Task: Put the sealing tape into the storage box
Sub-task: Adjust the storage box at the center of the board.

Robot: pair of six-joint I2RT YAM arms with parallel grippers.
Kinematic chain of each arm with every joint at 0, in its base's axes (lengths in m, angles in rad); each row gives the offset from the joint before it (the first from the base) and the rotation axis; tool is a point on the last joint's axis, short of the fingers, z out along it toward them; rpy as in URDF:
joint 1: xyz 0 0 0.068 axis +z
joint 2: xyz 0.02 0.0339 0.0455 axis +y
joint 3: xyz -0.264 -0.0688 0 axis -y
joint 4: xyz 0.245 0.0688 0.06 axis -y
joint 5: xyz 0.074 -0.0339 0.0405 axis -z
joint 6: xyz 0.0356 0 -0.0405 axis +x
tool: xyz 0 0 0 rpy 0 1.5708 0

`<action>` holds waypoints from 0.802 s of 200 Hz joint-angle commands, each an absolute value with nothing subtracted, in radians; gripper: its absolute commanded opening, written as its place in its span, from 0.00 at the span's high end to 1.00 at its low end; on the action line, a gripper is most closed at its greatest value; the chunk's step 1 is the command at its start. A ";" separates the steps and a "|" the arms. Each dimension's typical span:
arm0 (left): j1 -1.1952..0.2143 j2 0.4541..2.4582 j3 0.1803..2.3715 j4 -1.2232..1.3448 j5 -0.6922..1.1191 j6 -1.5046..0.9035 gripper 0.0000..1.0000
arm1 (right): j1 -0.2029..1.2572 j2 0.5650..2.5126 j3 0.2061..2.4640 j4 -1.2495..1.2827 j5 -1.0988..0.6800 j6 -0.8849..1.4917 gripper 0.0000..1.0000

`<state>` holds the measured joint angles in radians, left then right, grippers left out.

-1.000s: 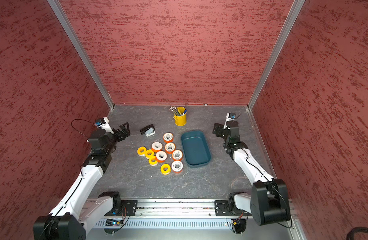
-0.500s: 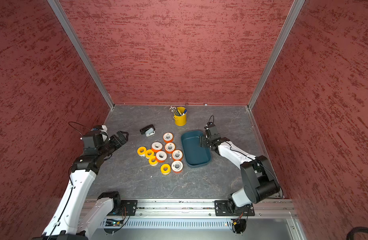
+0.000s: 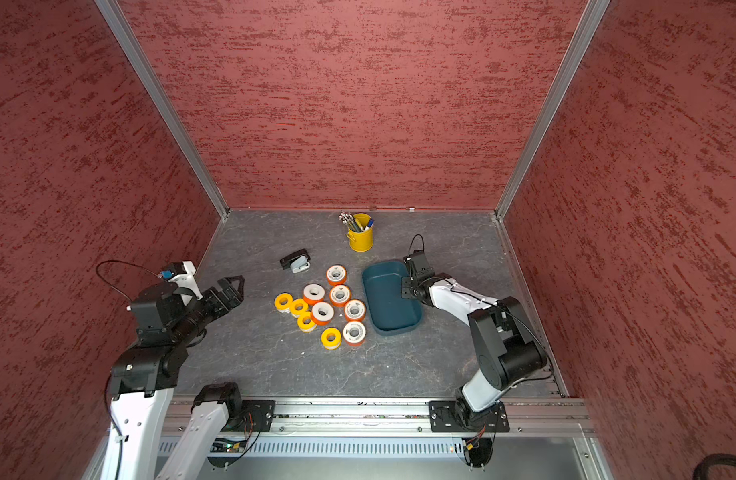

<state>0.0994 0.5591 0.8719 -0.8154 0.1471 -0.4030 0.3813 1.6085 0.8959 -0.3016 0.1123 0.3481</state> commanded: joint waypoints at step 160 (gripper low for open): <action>0.232 0.588 0.852 -0.813 0.245 -0.365 0.00 | 0.423 1.580 0.921 -0.392 0.092 0.441 0.87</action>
